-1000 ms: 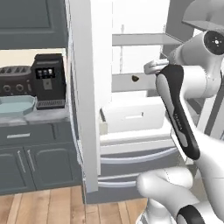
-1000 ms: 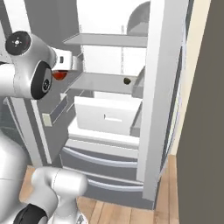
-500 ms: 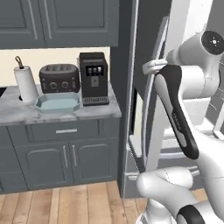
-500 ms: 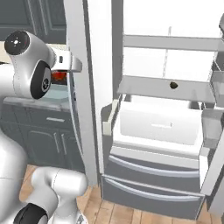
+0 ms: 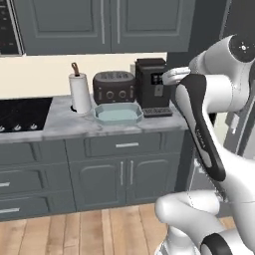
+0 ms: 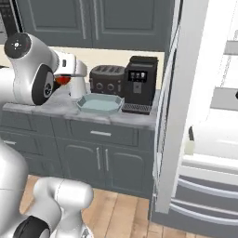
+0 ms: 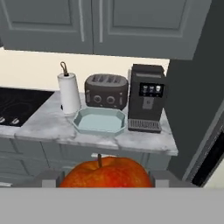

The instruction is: Pick the apple and kiwi from the fridge and place them inside the tupperware on the counter.

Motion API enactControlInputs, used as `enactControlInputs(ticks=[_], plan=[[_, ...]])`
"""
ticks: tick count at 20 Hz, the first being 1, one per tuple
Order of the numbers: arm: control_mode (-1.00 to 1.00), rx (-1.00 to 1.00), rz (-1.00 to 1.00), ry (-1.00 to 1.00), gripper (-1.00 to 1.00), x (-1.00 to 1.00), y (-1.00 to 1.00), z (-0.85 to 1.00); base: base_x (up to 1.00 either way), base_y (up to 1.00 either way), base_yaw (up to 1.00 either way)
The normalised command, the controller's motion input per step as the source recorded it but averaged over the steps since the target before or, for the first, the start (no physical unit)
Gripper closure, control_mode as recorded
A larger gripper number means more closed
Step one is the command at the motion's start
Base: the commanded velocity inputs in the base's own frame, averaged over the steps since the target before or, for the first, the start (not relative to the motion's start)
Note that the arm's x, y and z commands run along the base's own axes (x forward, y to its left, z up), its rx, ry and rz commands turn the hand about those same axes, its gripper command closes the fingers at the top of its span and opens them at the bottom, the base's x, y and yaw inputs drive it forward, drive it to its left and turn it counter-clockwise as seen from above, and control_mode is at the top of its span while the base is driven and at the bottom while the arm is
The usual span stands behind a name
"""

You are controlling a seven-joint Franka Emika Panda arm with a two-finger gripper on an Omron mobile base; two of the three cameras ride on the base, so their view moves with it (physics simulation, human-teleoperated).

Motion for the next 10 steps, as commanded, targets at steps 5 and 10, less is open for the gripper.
enactControlInputs(ticks=[5,10], plan=[[1.00,0.00,0.00,0.00,1.00,0.00,0.00,0.00,0.58,0.83,0.00],[1.00,0.00,0.00,0.00,1.00,0.00,0.00,0.00,0.59,0.26,-0.03]])
